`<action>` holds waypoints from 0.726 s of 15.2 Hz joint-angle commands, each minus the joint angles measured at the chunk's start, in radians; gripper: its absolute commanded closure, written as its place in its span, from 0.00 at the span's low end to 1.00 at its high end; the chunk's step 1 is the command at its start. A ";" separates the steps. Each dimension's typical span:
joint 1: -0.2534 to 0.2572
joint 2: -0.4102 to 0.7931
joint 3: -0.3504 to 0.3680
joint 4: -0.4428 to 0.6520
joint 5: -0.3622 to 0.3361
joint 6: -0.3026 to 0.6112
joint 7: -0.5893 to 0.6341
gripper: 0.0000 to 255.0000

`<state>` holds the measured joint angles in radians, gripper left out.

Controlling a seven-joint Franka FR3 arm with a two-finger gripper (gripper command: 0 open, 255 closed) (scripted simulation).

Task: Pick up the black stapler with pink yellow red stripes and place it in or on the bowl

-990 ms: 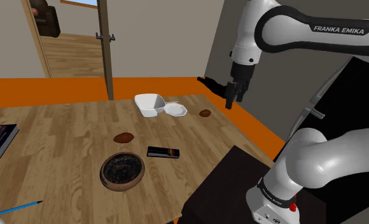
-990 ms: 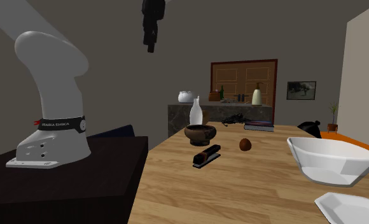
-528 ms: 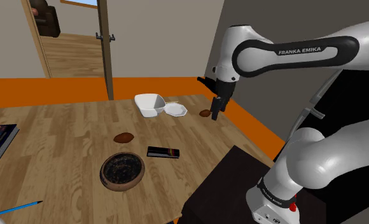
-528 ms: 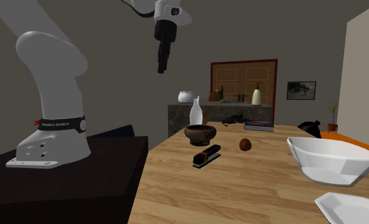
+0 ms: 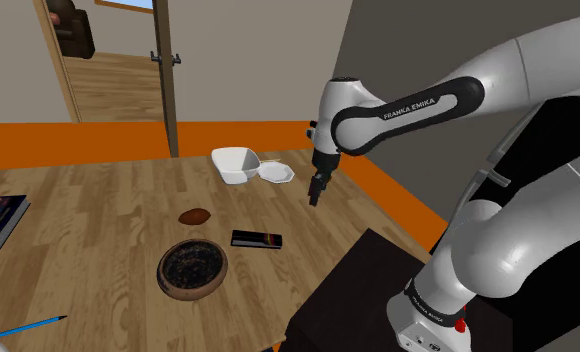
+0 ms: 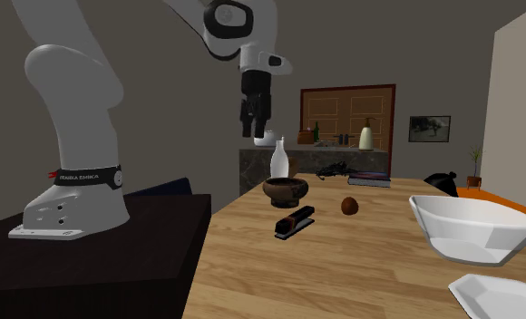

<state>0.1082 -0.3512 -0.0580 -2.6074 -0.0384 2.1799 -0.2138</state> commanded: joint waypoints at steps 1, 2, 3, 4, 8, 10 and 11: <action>0.011 0.074 -0.005 0.001 0.001 0.086 -0.040 0.00; 0.017 0.114 -0.006 0.006 0.003 0.125 -0.060 0.00; 0.022 0.154 -0.008 0.013 0.005 0.163 -0.080 0.00; 0.028 0.195 -0.008 0.021 0.009 0.200 -0.100 0.00; 0.045 0.361 -0.004 0.069 0.027 0.337 -0.182 0.00; 0.050 0.444 0.003 0.101 0.037 0.398 -0.224 0.00; 0.052 0.486 0.008 0.119 0.042 0.426 -0.244 0.00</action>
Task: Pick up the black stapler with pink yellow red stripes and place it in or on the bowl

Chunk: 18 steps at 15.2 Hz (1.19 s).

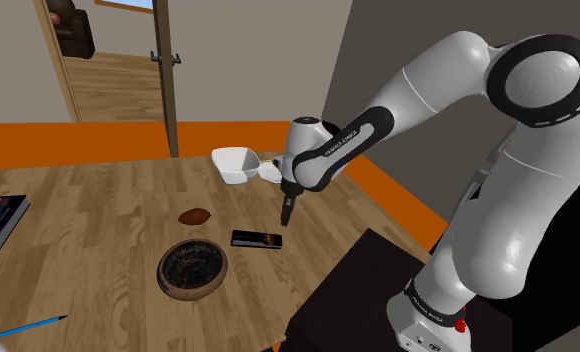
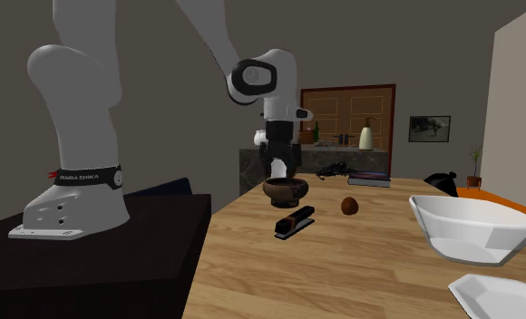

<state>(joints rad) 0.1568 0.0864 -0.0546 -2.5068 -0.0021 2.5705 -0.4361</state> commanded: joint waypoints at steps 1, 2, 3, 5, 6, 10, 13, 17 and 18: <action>0.004 0.090 0.011 0.037 0.010 0.062 -0.041 0.00; 0.004 0.131 0.017 0.058 0.014 0.088 -0.060 0.00; 0.004 0.171 0.024 0.079 0.016 0.112 -0.078 0.00; 0.002 0.252 0.039 0.125 0.017 0.155 -0.110 0.00; 0.002 0.291 0.047 0.150 0.015 0.175 -0.125 0.00; 0.002 0.414 0.067 0.234 0.003 0.228 -0.166 0.00; 0.003 0.457 0.066 0.248 0.003 0.257 -0.166 0.00; 0.004 0.523 0.066 0.273 0.002 0.298 -0.166 0.00; 0.004 0.523 0.066 0.273 0.002 0.298 -0.166 0.00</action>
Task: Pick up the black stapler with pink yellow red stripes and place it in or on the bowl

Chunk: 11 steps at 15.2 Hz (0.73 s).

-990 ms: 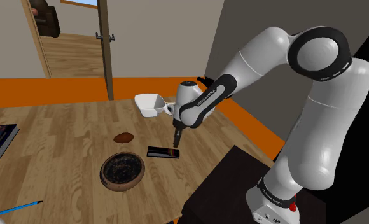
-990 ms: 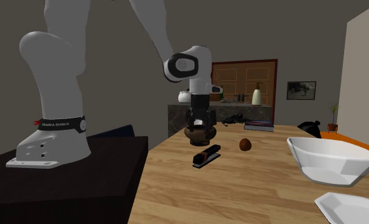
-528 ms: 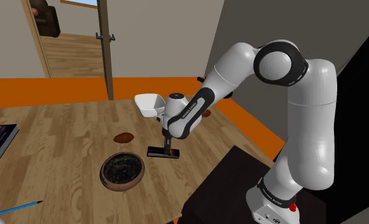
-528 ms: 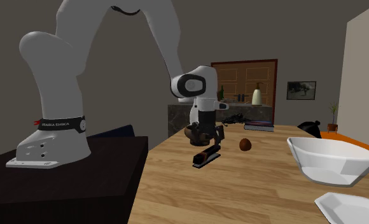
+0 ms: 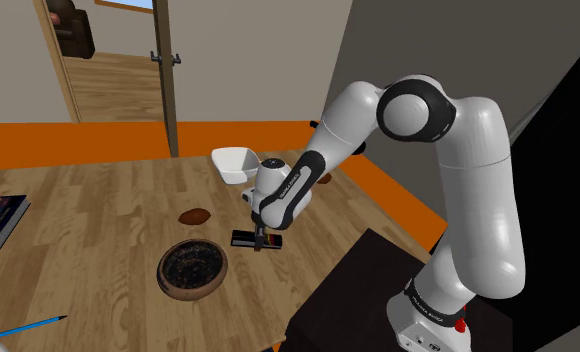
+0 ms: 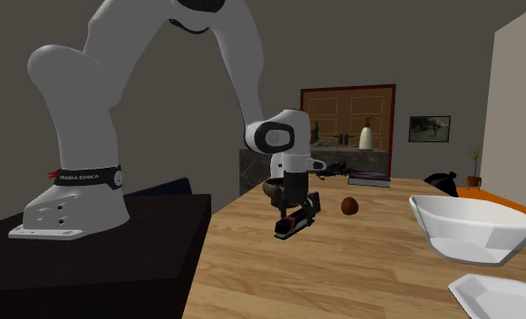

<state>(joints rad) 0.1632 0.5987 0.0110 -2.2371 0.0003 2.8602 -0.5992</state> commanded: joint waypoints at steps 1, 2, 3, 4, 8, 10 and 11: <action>-0.002 0.011 0.000 0.003 0.000 0.008 -0.002 0.00; -0.002 0.011 0.000 0.003 0.000 0.008 -0.002 0.00; -0.002 0.011 0.000 0.003 0.000 0.008 -0.002 0.00; -0.002 0.011 0.000 0.003 0.000 0.008 -0.002 0.00; -0.002 0.011 0.000 0.003 0.000 0.008 -0.002 1.00; -0.002 0.011 0.000 0.003 0.000 0.008 -0.002 1.00; -0.002 0.011 0.000 0.004 0.000 0.008 -0.002 1.00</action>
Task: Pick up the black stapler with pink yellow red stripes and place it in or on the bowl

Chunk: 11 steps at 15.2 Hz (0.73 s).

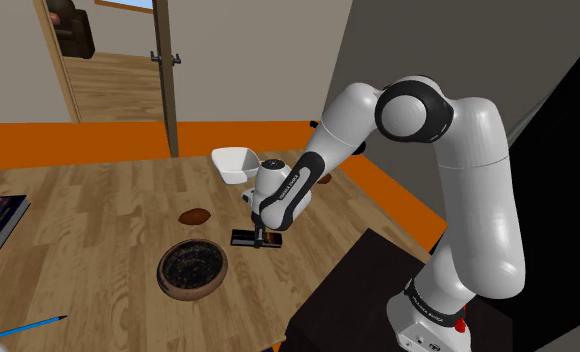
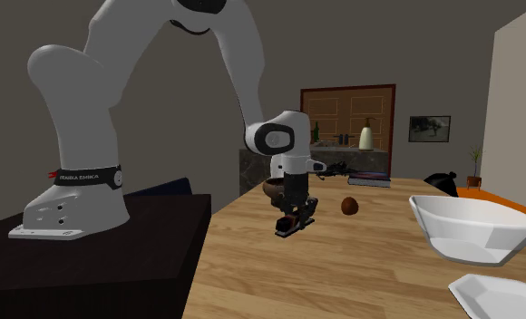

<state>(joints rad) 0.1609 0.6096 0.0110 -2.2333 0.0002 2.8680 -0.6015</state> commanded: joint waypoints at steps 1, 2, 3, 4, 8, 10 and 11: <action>0.000 0.000 0.000 0.000 0.000 0.000 0.000 1.00; 0.000 0.000 0.000 0.000 0.000 0.000 0.000 1.00; 0.000 0.000 0.000 0.000 0.000 0.000 0.000 1.00; 0.000 0.000 0.000 0.000 0.000 0.000 0.000 1.00; 0.000 -0.029 0.000 -0.011 0.000 -0.018 0.000 1.00; -0.001 -0.057 0.001 -0.021 0.001 -0.037 0.000 1.00; -0.001 -0.071 0.001 -0.025 0.001 -0.046 0.000 1.00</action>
<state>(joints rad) 0.1608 0.5526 0.0116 -2.2527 0.0008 2.8306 -0.6012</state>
